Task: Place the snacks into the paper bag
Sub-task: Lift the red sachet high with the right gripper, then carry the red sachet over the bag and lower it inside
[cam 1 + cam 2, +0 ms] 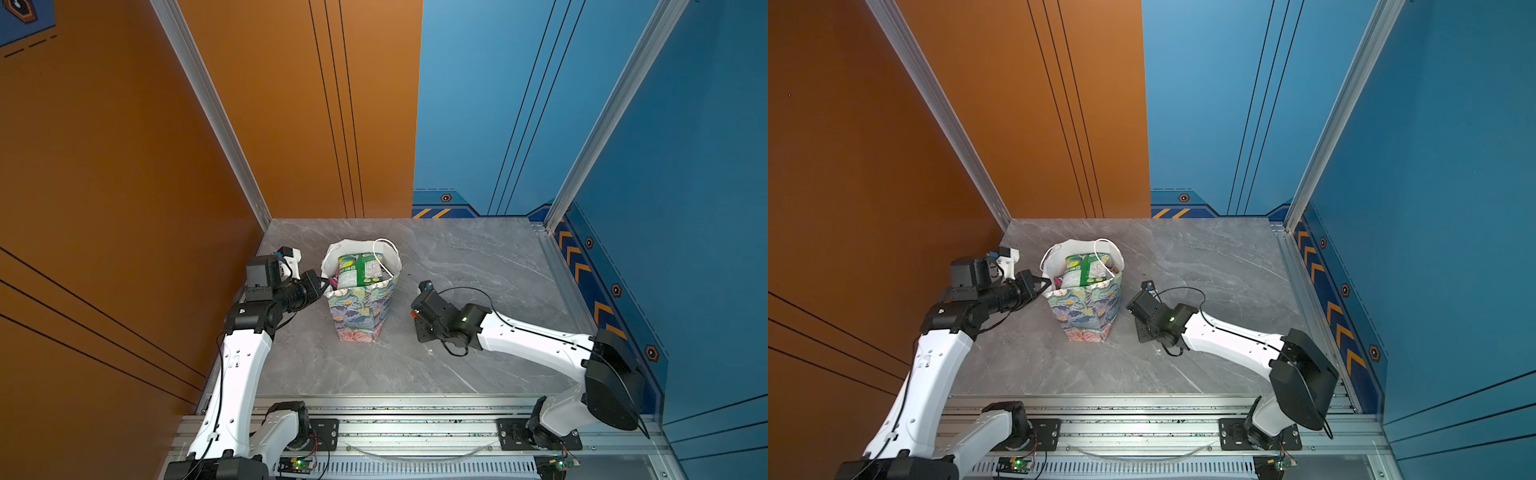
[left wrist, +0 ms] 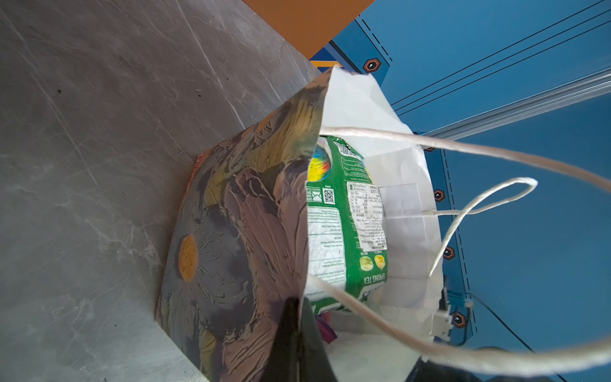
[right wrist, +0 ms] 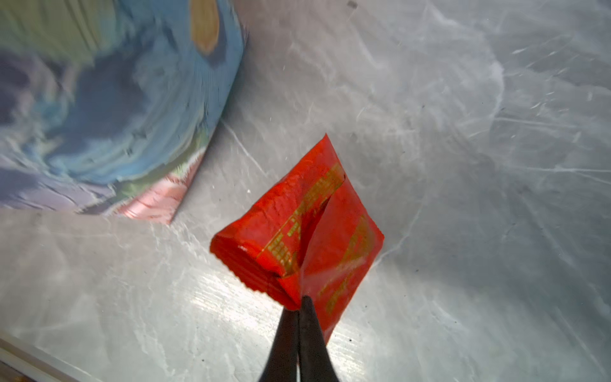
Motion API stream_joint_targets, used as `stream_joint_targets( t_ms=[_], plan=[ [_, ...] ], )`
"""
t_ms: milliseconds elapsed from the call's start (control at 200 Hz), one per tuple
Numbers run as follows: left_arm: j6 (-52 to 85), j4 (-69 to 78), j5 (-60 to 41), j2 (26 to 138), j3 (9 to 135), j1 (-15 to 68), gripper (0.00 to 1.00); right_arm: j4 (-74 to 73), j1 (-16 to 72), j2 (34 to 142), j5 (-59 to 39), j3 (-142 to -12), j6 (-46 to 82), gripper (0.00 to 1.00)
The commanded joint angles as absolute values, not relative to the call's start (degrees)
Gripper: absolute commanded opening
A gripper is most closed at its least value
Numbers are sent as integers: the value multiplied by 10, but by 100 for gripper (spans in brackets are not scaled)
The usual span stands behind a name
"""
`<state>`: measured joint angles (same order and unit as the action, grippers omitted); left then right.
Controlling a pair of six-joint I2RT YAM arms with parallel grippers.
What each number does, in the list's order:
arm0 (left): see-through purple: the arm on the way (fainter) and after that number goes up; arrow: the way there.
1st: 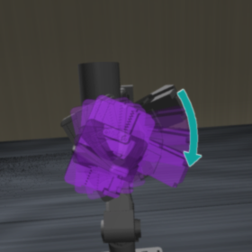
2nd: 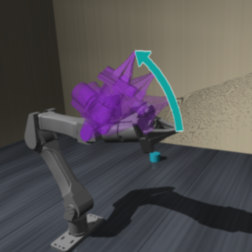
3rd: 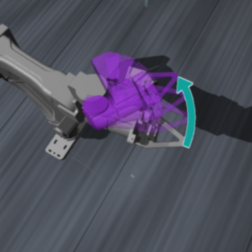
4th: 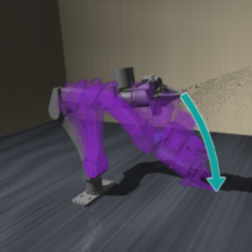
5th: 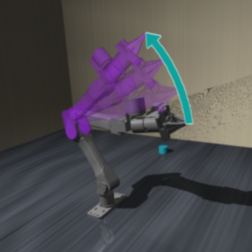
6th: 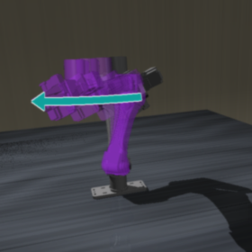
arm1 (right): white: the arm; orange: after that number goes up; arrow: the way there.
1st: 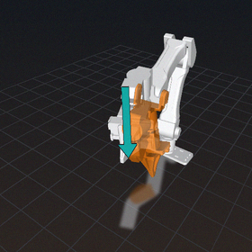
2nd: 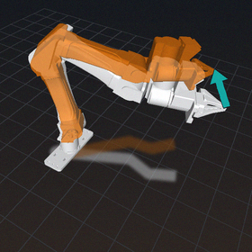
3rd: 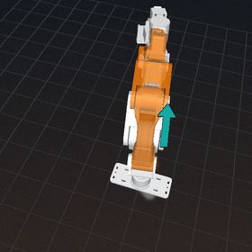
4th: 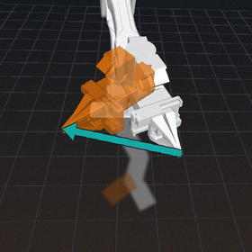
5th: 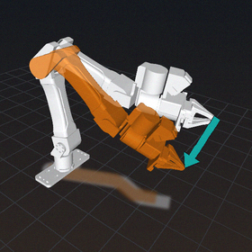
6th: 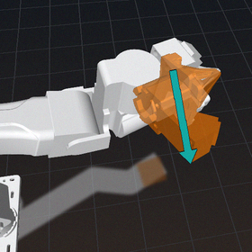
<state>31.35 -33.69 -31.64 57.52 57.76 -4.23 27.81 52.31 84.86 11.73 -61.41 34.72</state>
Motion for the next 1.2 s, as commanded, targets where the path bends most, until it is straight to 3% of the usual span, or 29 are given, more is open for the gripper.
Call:
stream_joint_targets(
  t_ms=[0, 205, 455, 876, 1196],
  plan=[
    [311, -333, -339, 562, 578, -46, 2, 281, 490, 803, 96, -621, 363, 0],
    [316, -333, -338, 565, 583, -43, 2, 284, 418, 750, 59, -672, 342, 0],
    [319, -333, -329, 570, 586, -35, 3, 287, 386, 784, 52, -810, 272, 0],
    [317, -332, -324, 578, 587, -23, 2, 264, 397, 925, -55, -1061, 226, 0],
    [314, -332, -321, 588, 586, -21, 2, 352, 479, 1057, -108, -1280, 142, 0]
  ],
)
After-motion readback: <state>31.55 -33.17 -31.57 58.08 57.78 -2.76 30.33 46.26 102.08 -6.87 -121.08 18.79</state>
